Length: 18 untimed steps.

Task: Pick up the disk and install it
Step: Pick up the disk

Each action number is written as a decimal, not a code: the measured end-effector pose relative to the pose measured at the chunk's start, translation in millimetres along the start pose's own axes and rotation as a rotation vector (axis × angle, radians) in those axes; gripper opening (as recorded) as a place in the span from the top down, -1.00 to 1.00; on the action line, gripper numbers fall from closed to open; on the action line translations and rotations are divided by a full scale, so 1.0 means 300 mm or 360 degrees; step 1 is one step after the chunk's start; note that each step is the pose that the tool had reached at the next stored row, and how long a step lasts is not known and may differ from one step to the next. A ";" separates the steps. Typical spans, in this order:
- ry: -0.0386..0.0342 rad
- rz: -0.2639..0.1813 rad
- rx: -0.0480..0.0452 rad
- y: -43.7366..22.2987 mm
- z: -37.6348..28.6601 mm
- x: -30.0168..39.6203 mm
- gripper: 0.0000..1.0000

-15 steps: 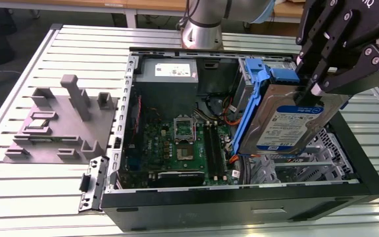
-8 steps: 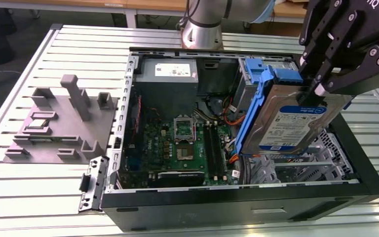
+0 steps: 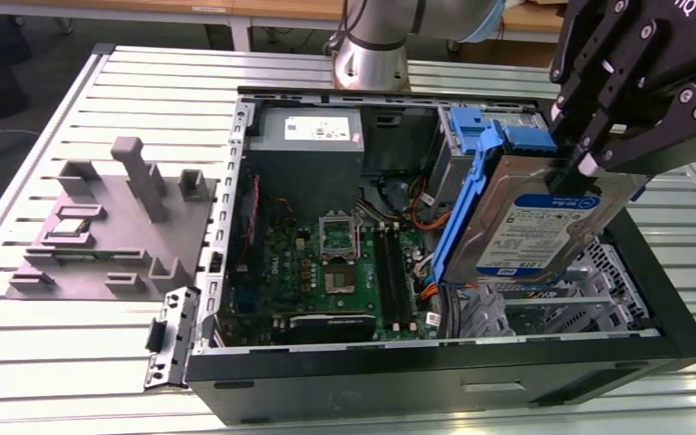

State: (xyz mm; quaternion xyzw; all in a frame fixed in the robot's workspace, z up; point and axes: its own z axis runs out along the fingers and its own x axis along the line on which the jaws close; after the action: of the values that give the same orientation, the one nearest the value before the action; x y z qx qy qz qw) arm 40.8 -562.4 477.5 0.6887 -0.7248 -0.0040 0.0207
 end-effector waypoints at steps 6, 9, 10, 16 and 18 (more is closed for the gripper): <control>0.0000 0.0000 0.0000 -0.029 0.001 -0.002 0.30; 0.0000 0.0000 0.0000 -0.052 0.002 -0.003 0.30; 0.0000 0.0000 0.0000 -0.060 0.002 -0.003 0.30; 0.0000 0.0000 0.0000 -0.118 0.002 -0.007 0.30; 0.0000 0.0000 0.0000 -0.136 0.002 -0.008 0.30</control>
State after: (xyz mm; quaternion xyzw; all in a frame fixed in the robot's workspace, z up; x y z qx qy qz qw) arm 81.7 -562.2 475.5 0.6887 -0.7247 -0.0040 0.0207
